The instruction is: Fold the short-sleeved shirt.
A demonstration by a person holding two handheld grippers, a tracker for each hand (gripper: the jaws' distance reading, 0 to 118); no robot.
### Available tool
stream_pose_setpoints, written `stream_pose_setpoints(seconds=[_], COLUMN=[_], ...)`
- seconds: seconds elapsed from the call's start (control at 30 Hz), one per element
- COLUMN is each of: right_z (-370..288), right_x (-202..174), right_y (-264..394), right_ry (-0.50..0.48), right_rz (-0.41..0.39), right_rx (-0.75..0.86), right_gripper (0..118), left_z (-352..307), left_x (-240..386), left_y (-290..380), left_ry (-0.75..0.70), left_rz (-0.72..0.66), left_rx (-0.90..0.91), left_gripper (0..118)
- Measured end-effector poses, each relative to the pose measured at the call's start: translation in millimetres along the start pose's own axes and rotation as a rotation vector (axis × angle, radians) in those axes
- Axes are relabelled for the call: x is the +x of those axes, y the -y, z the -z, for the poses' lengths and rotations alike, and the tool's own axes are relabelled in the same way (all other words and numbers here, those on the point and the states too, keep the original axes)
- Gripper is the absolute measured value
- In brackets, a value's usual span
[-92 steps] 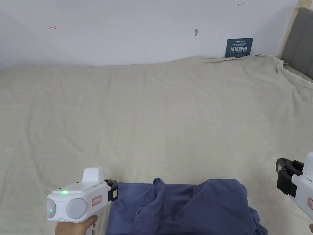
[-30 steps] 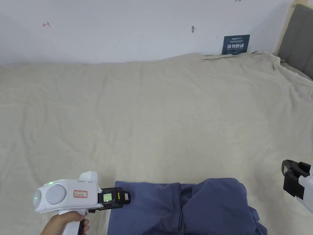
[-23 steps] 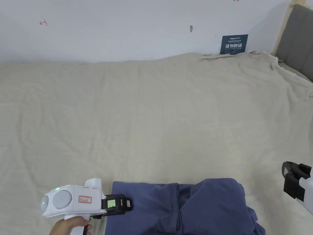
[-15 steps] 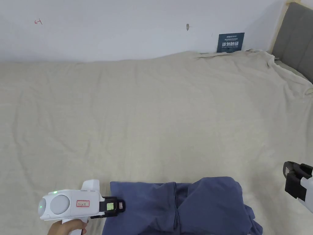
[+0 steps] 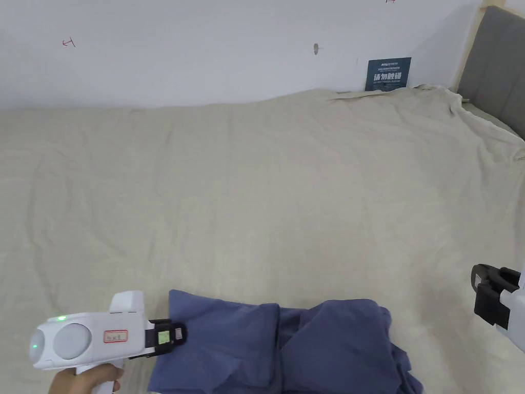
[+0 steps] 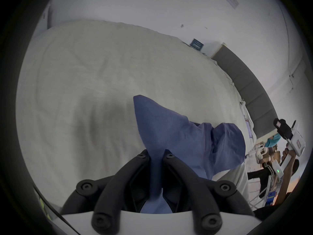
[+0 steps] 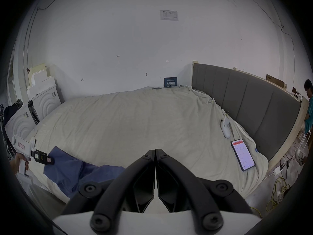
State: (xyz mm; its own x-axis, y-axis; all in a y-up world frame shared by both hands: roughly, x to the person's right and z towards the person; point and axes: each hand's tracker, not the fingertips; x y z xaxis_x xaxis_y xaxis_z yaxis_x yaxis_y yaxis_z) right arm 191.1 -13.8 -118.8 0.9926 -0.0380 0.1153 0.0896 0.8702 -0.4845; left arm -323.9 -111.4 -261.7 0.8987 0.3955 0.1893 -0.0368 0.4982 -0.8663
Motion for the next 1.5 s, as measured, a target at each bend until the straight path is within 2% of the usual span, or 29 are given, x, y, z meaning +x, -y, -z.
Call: stream_pose_setpoints(seconds=[0.23,0.4,0.5,0.67,1.03,1.3,1.37,1.43,1.5], right_z=[3.8,4.4,2.4,-2.8,-14.9,-22.1,-23.1,-23.9,-24.8], right_x=[-6.2,-9.3,-10.5,-7.6,10.0,23.6,26.3,28.1,30.0], right_y=[-3.2,-2.4,-2.6,-2.6,4.1,6.7,7.1,7.7,8.0], right_ry=[-0.026,-0.041,-0.042,-0.046,-0.015,0.016,0.024,0.031,0.033], right_rz=[-0.011,-0.011,-0.009,0.004,0.021,0.038,0.041,0.04,0.044], right_rx=[0.006,0.003,0.009,0.025,0.027,0.03,0.029,0.028,0.028], right_gripper=[0,0,0,0,0,0,0,0,0], left_z=[-56.4,-73.0,-70.8,-36.6,69.4,134.4,141.7,143.1,134.6], left_x=[-30.4,-7.6,22.5,86.2,186.4,224.5,229.7,233.0,235.2], left_y=[-9.1,-17.6,-27.7,-38.1,-36.5,-13.6,-8.0,-7.2,-6.1], left_ry=[-0.149,-0.153,-0.093,0.013,0.158,0.043,0.021,0.011,0.05], left_rz=[-0.106,-0.115,-0.106,0.037,0.122,0.207,0.208,0.213,0.213], left_rx=[0.019,0.01,-0.011,-0.068,-0.218,-0.309,-0.306,-0.309,-0.291], left_gripper=[10,10,10,10,10,12,19,44,78])
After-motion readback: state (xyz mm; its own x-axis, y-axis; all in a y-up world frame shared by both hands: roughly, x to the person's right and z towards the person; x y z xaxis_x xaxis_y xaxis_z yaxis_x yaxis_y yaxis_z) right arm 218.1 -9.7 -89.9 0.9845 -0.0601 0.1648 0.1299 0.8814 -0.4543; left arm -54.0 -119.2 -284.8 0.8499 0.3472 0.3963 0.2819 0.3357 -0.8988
